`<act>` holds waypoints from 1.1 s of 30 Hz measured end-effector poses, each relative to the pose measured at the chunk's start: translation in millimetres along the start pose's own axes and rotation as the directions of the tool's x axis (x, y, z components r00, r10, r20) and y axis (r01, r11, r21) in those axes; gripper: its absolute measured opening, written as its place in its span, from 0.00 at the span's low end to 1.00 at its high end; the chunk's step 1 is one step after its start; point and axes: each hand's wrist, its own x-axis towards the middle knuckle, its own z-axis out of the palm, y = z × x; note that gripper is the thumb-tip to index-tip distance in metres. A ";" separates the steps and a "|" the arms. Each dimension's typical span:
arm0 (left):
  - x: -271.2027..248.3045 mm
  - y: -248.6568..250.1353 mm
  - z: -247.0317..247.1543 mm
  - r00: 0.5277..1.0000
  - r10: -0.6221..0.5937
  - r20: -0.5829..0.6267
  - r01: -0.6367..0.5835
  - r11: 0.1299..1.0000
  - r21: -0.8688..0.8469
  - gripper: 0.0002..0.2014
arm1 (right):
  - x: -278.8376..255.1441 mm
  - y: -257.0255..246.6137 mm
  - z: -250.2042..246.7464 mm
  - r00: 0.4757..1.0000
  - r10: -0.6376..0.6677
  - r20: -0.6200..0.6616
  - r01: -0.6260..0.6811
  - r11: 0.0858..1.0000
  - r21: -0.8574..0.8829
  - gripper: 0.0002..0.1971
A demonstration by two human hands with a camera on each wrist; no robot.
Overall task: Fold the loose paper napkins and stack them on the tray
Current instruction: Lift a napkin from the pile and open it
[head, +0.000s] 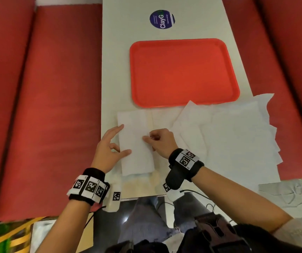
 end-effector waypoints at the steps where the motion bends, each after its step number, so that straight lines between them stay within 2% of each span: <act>1: 2.1 -4.3 -1.1 1.000 -0.001 0.002 0.001 0.999 0.033 0.40 | 3.3 1.2 4.3 1.000 0.014 -0.005 -0.014 1.000 -0.027 0.19; 4: 8.2 -13.3 -2.5 1.000 0.008 0.009 -0.009 0.978 0.210 0.40 | 11.3 5.6 14.7 0.997 0.071 -0.020 -0.074 0.989 -0.132 0.16; 8: 12.5 -17.9 -1.6 0.999 -0.025 0.031 0.008 0.891 0.453 0.38 | 12.0 3.1 18.6 0.999 0.041 -0.029 -0.048 0.946 -0.320 0.15; 11: 13.9 -11.0 -1.7 0.998 -0.067 0.021 0.040 0.795 0.605 0.38 | 4.1 -0.3 8.9 1.000 0.019 -0.014 -0.023 0.941 -0.337 0.16; 13: 15.4 0.0 2.3 1.000 -0.022 -0.008 0.022 0.746 0.665 0.34 | -5.8 -1.0 -9.2 0.998 0.002 -0.059 -0.021 0.949 -0.314 0.18; 15: 18.2 15.4 14.1 0.998 0.063 -0.022 -0.034 0.761 0.648 0.27 | -16.8 4.1 -36.9 0.991 0.008 -0.131 -0.045 0.960 -0.276 0.19; 17: 23.8 32.4 36.3 0.990 0.140 0.010 -0.121 0.821 0.558 0.20 | -27.3 17.5 -72.0 0.978 0.032 -0.205 -0.084 0.964 -0.251 0.18; 20: 32.1 59.7 87.3 0.963 0.193 0.188 -0.254 0.883 0.394 0.14 | -43.0 45.8 -130.8 0.943 0.063 -0.327 -0.143 0.963 -0.229 0.14; 24: 36.7 87.0 167.7 0.891 0.223 0.396 -0.375 0.853 0.364 0.13 | -63.2 79.9 -206.3 0.876 0.088 -0.474 -0.227 0.943 -0.244 0.10; 26: 37.9 95.8 201.3 0.879 0.204 0.432 -0.375 0.855 0.359 0.14 | -69.2 96.0 -232.6 0.855 0.092 -0.511 -0.247 0.938 -0.245 0.07; 28: 39.1 102.6 228.1 0.885 0.160 0.436 -0.335 0.871 0.359 0.15 | -72.8 109.9 -248.5 0.860 0.089 -0.503 -0.258 0.925 -0.278 0.06; 33: 38.8 107.8 267.0 0.932 0.070 0.356 -0.218 0.893 0.394 0.22 | -73.6 131.2 -258.4 0.902 0.114 -0.417 -0.256 0.918 -0.302 0.14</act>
